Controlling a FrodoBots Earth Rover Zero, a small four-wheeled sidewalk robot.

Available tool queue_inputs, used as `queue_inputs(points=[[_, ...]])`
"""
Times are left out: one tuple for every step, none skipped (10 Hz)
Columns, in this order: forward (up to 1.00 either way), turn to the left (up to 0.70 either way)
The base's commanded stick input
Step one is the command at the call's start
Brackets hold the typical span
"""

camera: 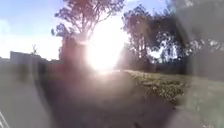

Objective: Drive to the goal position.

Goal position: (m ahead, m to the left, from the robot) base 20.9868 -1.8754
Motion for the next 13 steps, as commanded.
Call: queue_inputs(points=[[1.0, 0.0], [1.0, 0.0], [1.0, 0.0], [1.0, 0.0], [1.0, 0.0], [1.0, 0.0], [1.0, 0.0], [1.0, -0.4], [1.0, -0.4], [1.0, -0.4], [1.0, 0.0], [1.0, 0.0], [1.0, 0.0]])
